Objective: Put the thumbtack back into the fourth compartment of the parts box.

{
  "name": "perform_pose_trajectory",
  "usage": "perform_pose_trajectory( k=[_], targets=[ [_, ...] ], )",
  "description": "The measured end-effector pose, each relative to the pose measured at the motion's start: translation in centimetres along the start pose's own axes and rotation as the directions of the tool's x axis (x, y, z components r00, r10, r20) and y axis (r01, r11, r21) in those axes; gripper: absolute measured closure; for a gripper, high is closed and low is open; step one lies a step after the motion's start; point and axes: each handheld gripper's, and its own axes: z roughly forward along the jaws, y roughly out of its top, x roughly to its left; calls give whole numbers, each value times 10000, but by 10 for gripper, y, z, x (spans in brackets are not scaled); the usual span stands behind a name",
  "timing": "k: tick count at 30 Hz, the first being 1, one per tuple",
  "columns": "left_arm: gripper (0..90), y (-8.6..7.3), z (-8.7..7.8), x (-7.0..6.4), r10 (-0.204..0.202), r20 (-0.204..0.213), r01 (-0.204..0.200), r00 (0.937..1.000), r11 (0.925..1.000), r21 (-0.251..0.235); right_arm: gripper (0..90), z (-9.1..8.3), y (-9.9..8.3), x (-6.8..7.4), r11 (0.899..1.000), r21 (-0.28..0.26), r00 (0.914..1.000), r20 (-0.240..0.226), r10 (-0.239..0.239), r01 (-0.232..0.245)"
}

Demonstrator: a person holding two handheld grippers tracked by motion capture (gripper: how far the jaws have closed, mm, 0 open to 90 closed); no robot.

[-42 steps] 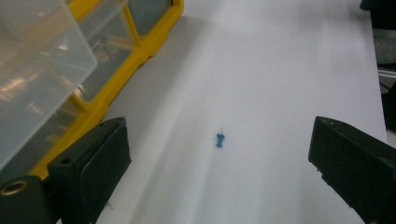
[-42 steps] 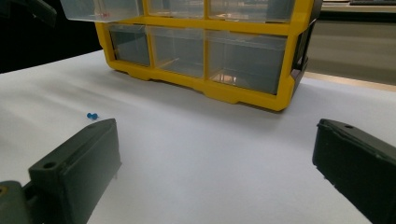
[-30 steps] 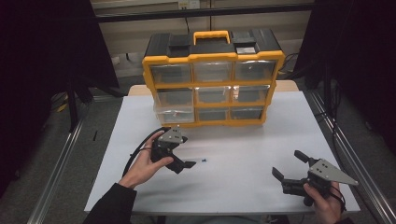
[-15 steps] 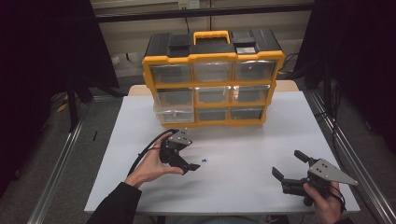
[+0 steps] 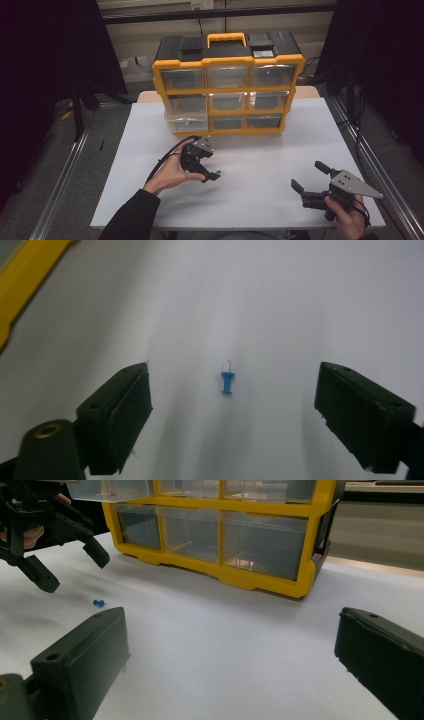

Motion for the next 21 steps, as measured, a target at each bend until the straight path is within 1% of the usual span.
perform_pose_trajectory(
  k=[1, 2, 3, 4, 5, 6, 7, 8, 9, 10, 11, 12, 13, 14, 15, 16, 17, 18, 19, 20, 21],
  targets=[
    [178, 0, 1, 0, 63, -40, -62, 10000, 10000, 23, 6, 0, 0, 0, 10000, 0, 10000, 19, 2, -2],
    [183, 1, 3, 0, 19, -87, -19, 10000, 10000, 21, 6, 0, 0, 0, 10000, 2, 10000, 5, 2, -2],
    [186, 2, 3, 1, 56, 91, -58, 9999, 9999, 135, 6, 0, 0, 0, 10000, 1, 10000, 12, 13, -13],
    [215, 2, 3, 3, 80, 292, -86, 9995, 9998, 206, 6, 0, 0, 0, 10000, 2, 10000, 10, 23, -23],
    [238, 2, 5, 2, 26, 172, -27, 9998, 10000, 44, 6, 0, 0, 0, 10000, 1, 10000, 12, -20, 20],
    [244, 2, 6, 3, 37, 78, -37, 10000, 10000, 20, 6, 0, 0, 0, 10000, 9, 10000, 7, -23, 23],
    [246, 3, 7, 4, -20, 81, 20, 10000, 10000, 30, 6, 0, 0, 0, 10000, 9, 10000, 13, -16, 16],
    [260, 2, 8, 5, -100, 192, 101, 9998, 9999, -57, 6, 0, 0, 0, 10000, 29, 10000, -19, -22, 22],
    [288, 3, 9, 6, -5, 213, 5, 9998, 10000, -14, 6, 0, 0, 0, 10000, 27, 10000, 29, 18, -19],
    [314, 4, 7, 8, 22, 466, -36, 9989, 9995, 299, 6, 0, 0, 0, 10000, 33, 10000, 17, -2, 2],
    [321, 3, 10, 8, 10, 259, -12, 9997, 10000, 81, 6, 0, 0, 0, 10000, 32, 10000, 3, 1, -1],
    [338, 4, 10, 8, -36, 254, 32, 9997, 9998, 176, 6, 0, 0, 0, 10000, 32, 10000, -7, -6, 6],
    [358, 5, 10, 11, 8, 690, -39, 9976, 9989, 458, 6, 0, 0, 0, 10000, 36, 10000, -12, -8, 8],
    [408, 6, 11, 12, 79, 779, -121, 9969, 9985, 539, 6, 0, 0, 0, 10000, 38, 10000, -20, -30, 31],
    [430, 5, 14, 11, 82, 565, -102, 9984, 9993, 360, 6, 0, 0, 0, 10000, 37, 10000, -24, -10, 10],
    [432, 7, 13, 13, 87, 887, -141, 9960, 9980, 609, 6, 0, 0, 0, 10000, 36, 10000, -30, -8, 8],
    [444, 6, 16, 13, 68, 624, -90, 9980, 9993, 350, 6, 0, 0, 0, 10000, 37, 10000, -31, -15, 15],
    [460, 7, 16, 14, 86, 687, -115, 9976, 9990, 421, 6, 0, 0, 0, 10000, 35, 10000, -20, -3, 3],
    [478, 8, 16, 16, 130, 1003, -197, 9949, 9976, 664, 6, 0, 0, 0, 10000, 43, 10000, -23, -20, 20],
    [497, 6, 19, 15, 105, 761, -145, 9970, 9985, 520, 6, 0, 0, 0, 10000, 43, 10000, -21, -17, 17],
    [505, 6, 20, 16, 147, 670, -188, 9976, 9980, 607, 6, 0, 0, 0, 10000, 27, 10000, 2, 17, -17]
  ],
)
